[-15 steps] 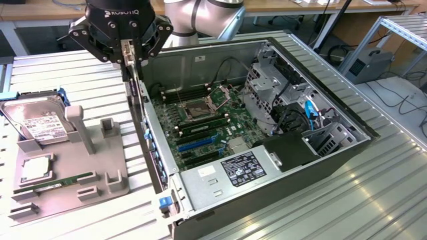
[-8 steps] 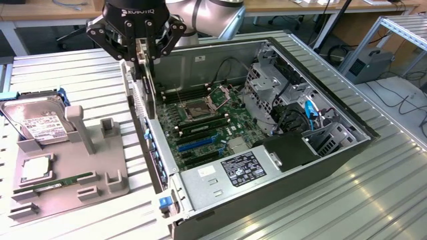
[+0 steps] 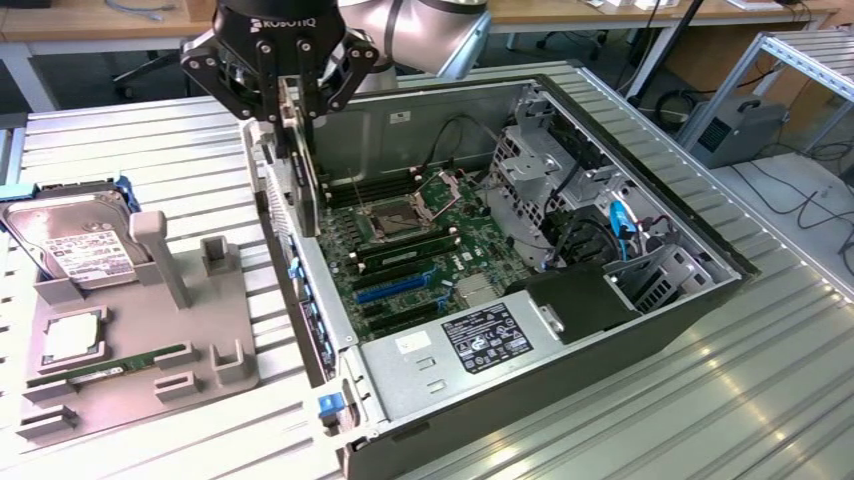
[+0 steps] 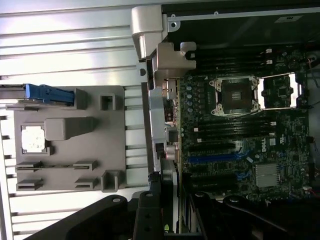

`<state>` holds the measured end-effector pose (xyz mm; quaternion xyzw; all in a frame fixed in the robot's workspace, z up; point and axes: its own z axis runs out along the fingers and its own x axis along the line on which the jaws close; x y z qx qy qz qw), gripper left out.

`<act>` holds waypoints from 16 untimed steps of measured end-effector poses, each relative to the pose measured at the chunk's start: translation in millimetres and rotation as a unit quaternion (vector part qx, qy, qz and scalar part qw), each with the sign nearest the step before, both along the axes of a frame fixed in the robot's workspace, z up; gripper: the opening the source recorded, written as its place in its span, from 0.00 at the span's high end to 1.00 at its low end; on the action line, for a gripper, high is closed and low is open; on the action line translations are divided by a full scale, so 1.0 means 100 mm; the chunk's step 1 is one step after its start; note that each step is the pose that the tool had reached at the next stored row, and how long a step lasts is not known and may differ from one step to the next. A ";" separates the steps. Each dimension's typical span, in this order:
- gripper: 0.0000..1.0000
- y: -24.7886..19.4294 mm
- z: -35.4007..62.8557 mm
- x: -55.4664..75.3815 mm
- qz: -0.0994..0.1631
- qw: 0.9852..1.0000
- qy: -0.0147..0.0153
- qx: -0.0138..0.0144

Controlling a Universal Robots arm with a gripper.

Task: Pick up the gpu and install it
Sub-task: 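Pick up the gpu and move the gpu toward the slot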

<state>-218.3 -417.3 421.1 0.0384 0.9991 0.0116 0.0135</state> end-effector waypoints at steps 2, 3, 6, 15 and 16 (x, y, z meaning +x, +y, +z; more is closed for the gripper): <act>0.73 0.000 0.000 0.01 0.000 1.000 0.000 0.000; 0.73 0.000 0.000 0.01 0.000 1.000 0.000 0.000; 0.73 0.000 0.000 0.04 0.000 1.000 0.000 0.000; 0.73 0.000 0.000 0.07 0.000 1.000 0.000 0.000; 0.73 0.000 0.000 0.07 0.000 1.000 0.000 0.000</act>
